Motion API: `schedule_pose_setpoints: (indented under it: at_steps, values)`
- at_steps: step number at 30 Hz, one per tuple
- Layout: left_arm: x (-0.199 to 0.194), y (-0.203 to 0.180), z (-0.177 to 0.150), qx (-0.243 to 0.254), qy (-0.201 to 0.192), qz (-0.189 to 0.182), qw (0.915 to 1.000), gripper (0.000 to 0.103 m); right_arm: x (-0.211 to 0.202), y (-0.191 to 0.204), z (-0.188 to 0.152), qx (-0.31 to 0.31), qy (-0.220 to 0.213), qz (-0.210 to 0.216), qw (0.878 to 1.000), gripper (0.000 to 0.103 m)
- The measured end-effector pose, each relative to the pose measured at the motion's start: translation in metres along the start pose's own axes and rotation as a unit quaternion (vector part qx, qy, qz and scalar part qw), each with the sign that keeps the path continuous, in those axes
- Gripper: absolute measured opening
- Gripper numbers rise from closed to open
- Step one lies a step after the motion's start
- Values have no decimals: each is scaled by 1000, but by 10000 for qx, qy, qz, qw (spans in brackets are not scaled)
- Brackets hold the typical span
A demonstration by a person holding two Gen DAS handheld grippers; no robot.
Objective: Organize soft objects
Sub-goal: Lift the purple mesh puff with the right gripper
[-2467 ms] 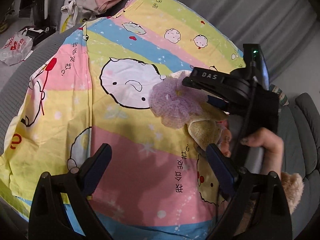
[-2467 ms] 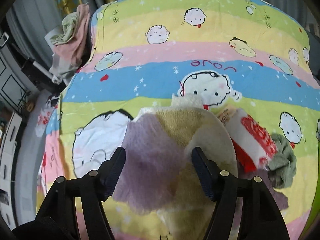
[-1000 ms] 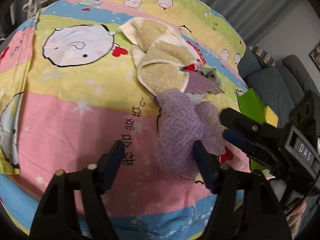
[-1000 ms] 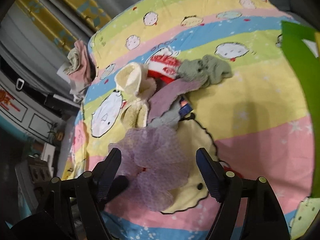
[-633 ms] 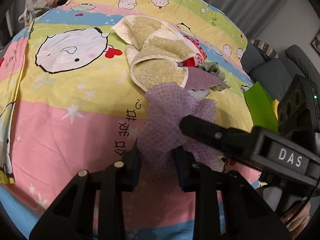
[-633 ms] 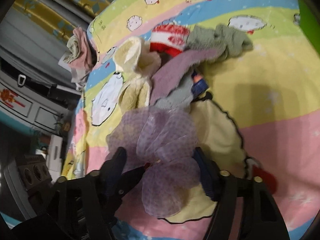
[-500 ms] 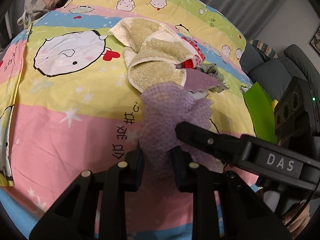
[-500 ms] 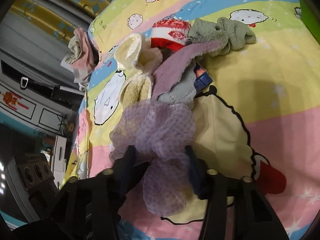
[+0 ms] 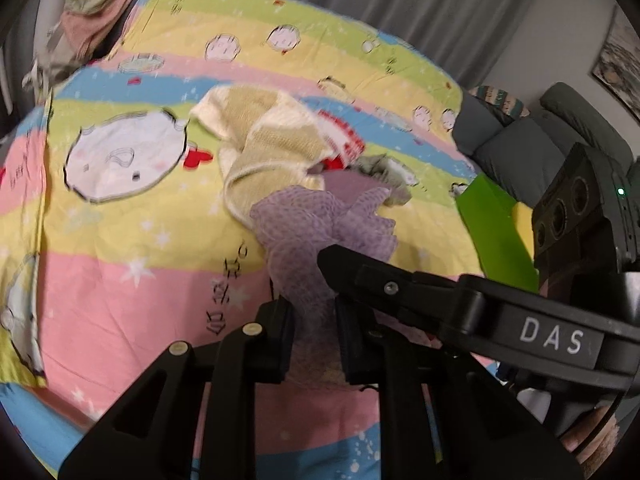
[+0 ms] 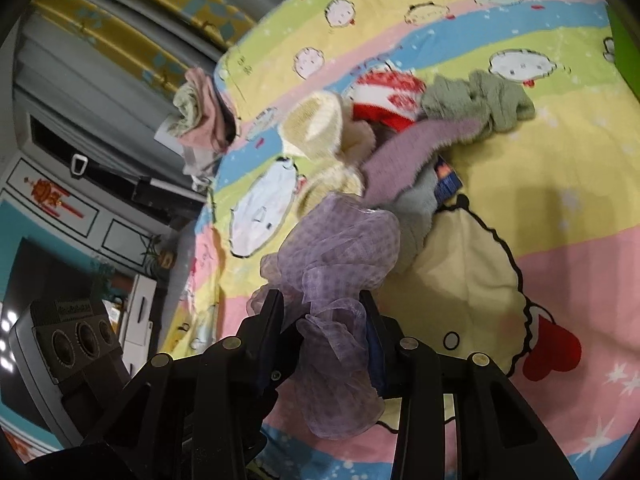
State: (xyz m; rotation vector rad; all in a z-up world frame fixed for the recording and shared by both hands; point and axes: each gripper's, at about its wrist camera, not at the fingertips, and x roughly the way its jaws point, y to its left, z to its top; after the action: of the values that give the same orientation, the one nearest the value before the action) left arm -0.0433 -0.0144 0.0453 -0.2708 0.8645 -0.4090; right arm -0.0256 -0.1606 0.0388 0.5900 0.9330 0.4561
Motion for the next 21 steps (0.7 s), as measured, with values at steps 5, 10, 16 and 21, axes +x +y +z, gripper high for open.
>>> schedule_pose_setpoints:
  at_steps: [5,10,16,21]
  values:
    - [-15,-8,5,128,-266,-124,9995,14,-18,11,1,-136,-326,39,9994,40]
    - [-26,-22,12,275,-510,-167,9982,14,-44,17,9,-197,-651,183,9975,40]
    - [-39,-57,26,615,-834,-207,9944,13,-89,17,16,-247,-1282,65,9914,40]
    - [-38,-92,38,874,-946,-450,9907,13,-124,0,27,-57,-1666,90,9860,40]
